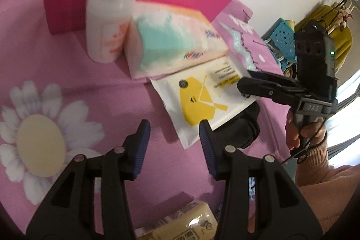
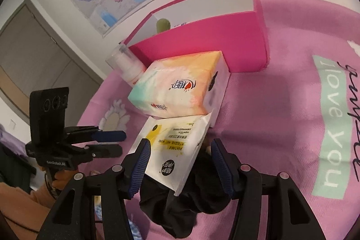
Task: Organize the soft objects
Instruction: 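Grasp the yellow-duck wet-wipes pack with the right tool, then carry the wet-wipes pack over the pink box and release it inside, then lower the right tool to the black scrunchie and grasp it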
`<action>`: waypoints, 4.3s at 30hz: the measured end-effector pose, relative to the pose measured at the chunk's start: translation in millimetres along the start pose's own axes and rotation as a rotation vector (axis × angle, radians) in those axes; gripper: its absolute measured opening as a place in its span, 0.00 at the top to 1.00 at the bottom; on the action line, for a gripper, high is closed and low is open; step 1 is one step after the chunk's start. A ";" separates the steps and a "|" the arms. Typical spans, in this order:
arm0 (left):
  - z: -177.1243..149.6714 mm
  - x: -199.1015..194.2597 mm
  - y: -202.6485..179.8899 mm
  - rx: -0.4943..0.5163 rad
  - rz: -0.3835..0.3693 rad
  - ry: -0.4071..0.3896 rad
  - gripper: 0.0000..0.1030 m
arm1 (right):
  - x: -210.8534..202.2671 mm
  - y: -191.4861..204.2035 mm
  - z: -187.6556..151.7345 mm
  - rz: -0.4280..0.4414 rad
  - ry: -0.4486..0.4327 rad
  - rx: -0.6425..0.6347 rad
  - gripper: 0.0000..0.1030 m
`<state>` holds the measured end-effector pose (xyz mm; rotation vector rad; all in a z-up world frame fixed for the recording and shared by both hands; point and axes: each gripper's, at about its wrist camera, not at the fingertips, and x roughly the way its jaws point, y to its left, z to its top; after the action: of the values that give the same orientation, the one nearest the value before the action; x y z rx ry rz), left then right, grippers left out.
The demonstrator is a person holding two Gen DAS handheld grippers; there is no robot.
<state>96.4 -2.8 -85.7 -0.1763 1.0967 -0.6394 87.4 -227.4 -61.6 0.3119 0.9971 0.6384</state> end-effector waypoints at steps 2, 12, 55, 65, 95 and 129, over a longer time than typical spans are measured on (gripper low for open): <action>0.0 4.3 -1.3 -0.002 -0.006 0.005 0.55 | 2.1 5.6 -0.5 -0.013 -0.006 -0.025 0.55; -0.3 4.7 -3.6 -0.010 -0.019 -0.006 0.53 | 4.2 19.1 -5.0 -0.002 -0.015 -0.086 0.63; 26.0 12.9 -19.8 0.029 -0.050 0.025 0.55 | -13.7 -17.8 -18.5 0.172 -0.116 0.025 0.82; 49.4 -49.4 -57.2 0.129 0.011 -0.129 0.59 | -57.4 3.5 5.7 0.185 -0.206 -0.015 0.82; 249.4 -12.7 -4.4 0.001 0.327 -0.066 0.59 | 15.3 -47.3 189.9 0.064 -0.266 0.110 0.77; 50.9 -87.8 -72.7 0.247 0.200 -0.246 0.51 | -88.6 13.6 72.4 0.134 -0.213 -0.075 0.42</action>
<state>85.7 -21.1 37.3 0.0668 0.7786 -0.5519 110.5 -269.5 43.1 0.3747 0.7514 0.7459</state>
